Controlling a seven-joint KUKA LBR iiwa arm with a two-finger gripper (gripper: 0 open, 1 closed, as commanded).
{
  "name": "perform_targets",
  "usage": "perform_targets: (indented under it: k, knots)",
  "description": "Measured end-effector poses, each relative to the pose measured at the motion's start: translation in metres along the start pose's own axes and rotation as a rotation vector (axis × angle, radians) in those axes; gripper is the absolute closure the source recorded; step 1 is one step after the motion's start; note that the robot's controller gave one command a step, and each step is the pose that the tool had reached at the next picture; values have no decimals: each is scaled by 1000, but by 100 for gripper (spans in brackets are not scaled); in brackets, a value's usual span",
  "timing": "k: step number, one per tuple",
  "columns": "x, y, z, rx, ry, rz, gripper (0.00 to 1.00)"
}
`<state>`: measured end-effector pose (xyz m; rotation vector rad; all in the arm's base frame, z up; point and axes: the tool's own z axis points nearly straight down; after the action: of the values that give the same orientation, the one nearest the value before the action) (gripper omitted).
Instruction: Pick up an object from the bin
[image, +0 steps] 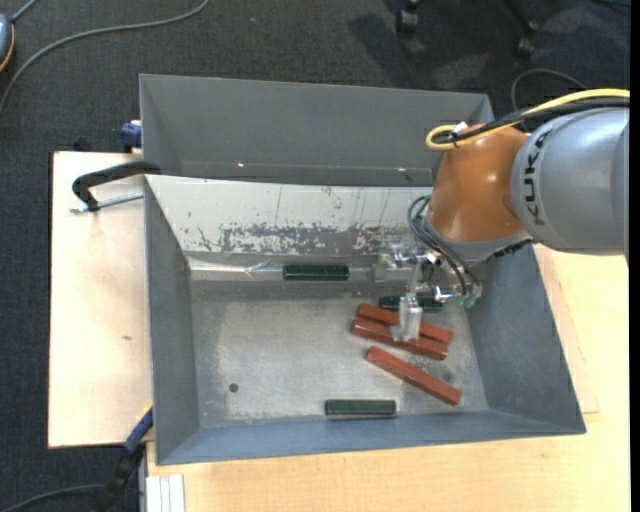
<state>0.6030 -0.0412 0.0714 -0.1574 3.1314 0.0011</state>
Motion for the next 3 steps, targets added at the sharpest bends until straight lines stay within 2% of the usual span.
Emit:
perform_targets:
  k: [2, 3]
  knots:
    - [-4, 1, -4, 0, -1, 1, 0]
    - [-4, 1, -5, 0, 1, 2, 100]
